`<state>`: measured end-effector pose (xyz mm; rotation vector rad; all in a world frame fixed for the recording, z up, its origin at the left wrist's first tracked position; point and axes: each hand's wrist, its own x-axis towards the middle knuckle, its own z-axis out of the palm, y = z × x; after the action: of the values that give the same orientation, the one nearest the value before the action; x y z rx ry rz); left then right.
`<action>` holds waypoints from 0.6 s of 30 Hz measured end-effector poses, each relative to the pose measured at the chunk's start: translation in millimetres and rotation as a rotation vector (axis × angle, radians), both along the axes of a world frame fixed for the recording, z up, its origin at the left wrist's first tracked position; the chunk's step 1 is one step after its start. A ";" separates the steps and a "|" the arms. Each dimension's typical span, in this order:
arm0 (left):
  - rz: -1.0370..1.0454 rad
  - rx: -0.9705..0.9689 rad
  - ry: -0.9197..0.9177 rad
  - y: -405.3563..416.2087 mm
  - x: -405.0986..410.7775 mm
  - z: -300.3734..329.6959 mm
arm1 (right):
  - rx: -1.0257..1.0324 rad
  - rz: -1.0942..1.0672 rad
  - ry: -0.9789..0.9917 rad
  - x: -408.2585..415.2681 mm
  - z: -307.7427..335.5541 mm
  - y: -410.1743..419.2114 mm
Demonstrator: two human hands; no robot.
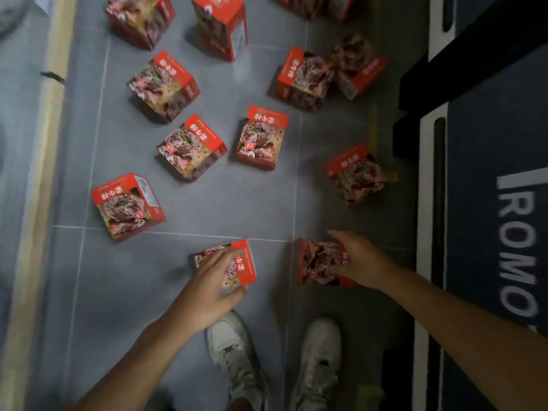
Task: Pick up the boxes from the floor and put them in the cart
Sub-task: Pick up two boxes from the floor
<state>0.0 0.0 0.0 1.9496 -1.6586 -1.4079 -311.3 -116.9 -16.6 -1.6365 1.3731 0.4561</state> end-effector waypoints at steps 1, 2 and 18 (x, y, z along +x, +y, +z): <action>0.023 -0.026 -0.001 1.9 0.3 -13.9 | -0.016 0.028 -0.019 1.1 -18.3 0.3; 0.044 -0.023 -0.006 1.9 1.2 -24.5 | -0.017 0.059 -0.022 4.2 -30.8 -1.2; 0.084 -0.078 -0.019 14.2 13.4 -94.3 | 0.128 0.263 0.063 1.2 -134.4 -5.7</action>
<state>13.4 14.2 -94.3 1.9707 -1.5943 -1.2788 -310.1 -122.6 -151.0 -1.7148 1.1524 0.7402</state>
